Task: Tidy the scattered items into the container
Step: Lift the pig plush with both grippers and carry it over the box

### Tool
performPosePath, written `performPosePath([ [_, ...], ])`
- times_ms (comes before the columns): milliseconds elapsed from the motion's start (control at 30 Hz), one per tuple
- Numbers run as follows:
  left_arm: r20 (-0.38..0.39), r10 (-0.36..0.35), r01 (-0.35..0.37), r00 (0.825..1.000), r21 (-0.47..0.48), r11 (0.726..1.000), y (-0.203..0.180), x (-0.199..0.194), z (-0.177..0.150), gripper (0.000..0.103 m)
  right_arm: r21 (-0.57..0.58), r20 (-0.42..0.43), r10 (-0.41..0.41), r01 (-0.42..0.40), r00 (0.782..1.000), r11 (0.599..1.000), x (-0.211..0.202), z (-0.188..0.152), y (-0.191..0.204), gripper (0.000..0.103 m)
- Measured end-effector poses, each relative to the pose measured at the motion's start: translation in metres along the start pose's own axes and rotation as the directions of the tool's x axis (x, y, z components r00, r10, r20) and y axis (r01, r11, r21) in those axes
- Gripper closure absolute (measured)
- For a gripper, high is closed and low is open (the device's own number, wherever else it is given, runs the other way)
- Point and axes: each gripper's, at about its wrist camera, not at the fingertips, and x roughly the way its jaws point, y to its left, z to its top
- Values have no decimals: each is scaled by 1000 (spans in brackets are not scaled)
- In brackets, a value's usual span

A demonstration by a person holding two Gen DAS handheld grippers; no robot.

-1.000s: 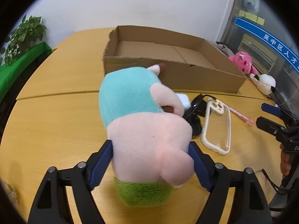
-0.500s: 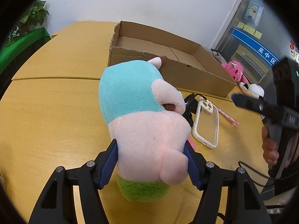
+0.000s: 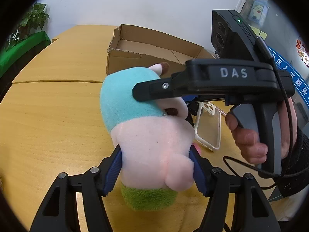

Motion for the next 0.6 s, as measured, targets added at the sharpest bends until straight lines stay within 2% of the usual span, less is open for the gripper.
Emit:
performPosePath([
  [133, 8, -6, 5, 1000, 28, 1000, -10, -6, 5, 41, -1, 20, 11, -10, 1000, 1000, -2, -1, 0, 36],
  [300, 64, -23, 17, 998, 98, 995, -31, -22, 31, 41, -19, 134, 3, -1, 991, 1000, -44, 0, 11, 38],
  [467, 139, -11, -22, 990, 229, 973, -62, -38, 86, 41, -65, 272, -18, 37, 962, 997, -107, 28, 20, 38],
  [600, 190, -16, -40, 982, 286, 957, -80, -42, 133, 41, -109, 350, -47, 90, 936, 990, -149, 62, 29, 40],
])
